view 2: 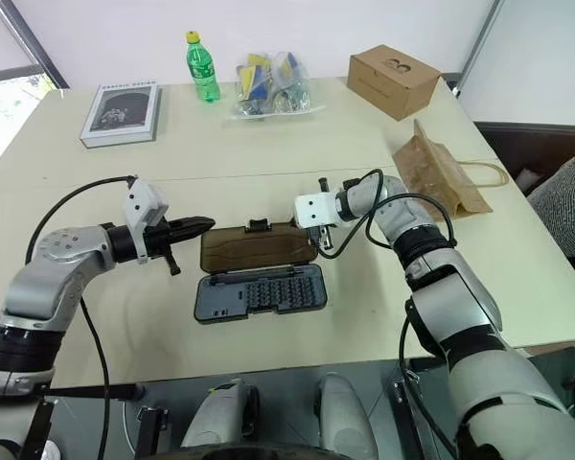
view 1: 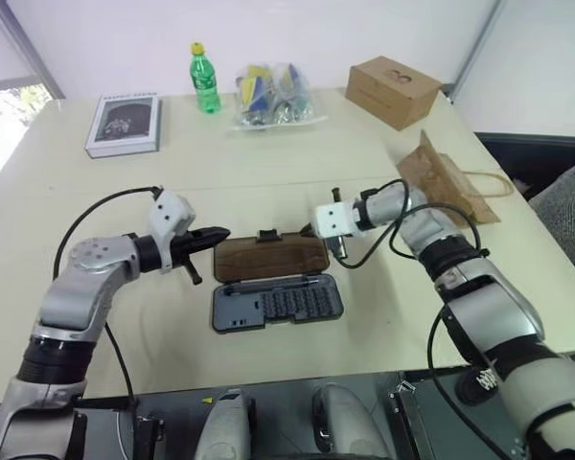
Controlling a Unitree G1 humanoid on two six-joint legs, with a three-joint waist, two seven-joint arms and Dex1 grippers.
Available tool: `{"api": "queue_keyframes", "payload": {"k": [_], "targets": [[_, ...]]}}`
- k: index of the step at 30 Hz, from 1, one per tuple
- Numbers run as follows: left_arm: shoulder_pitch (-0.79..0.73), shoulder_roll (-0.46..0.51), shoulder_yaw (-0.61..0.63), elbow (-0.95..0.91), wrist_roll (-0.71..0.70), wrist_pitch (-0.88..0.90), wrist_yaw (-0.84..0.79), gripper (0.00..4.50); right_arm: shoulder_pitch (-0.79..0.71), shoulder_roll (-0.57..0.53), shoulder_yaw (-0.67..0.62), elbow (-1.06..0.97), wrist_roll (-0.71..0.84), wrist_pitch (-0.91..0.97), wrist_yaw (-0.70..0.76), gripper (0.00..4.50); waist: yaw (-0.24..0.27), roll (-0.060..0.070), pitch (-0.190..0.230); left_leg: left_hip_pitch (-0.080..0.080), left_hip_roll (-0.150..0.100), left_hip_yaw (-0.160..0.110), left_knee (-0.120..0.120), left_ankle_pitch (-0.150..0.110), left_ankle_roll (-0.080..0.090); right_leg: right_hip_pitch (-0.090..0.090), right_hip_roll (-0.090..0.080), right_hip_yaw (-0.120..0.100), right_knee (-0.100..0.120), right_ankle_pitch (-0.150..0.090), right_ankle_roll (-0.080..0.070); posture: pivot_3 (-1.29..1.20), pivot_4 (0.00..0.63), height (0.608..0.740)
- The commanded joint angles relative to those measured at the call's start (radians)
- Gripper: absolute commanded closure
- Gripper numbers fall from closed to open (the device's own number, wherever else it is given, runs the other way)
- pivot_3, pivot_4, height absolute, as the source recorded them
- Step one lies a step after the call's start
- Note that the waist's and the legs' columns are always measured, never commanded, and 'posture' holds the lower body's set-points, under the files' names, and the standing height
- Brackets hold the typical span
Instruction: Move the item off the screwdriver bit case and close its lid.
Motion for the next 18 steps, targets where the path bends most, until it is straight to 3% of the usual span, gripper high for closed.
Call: {"api": "queue_keyframes", "payload": {"k": [1, 18], "targets": [[0.001, 0.013, 0.028, -0.042, -0.005, -0.002, 0.006, 4.5, -0.034, 0.004, -0.015, 0.018, -0.007, -0.018, -0.023, 4.45, 0.0, 0.0, 0.0, 0.0, 0.0, 0.0, 0.0, 0.0, 0.0, 0.0, 0.0, 0.0, 0.0, 0.0, 0.0, 0.0, 0.15, 0.74], [-0.026, 0.007, 0.007, -0.017, 0.001, -0.009, -0.008, 4.5, 0.004, -0.03, -0.047, -0.097, 0.044, 0.069, 0.088, 4.45, 0.0, 0.0, 0.0, 0.0, 0.0, 0.0, 0.0, 0.0, 0.0, 0.0, 0.0, 0.0, 0.0, 0.0, 0.0, 0.0, 0.15, 0.74]]}}
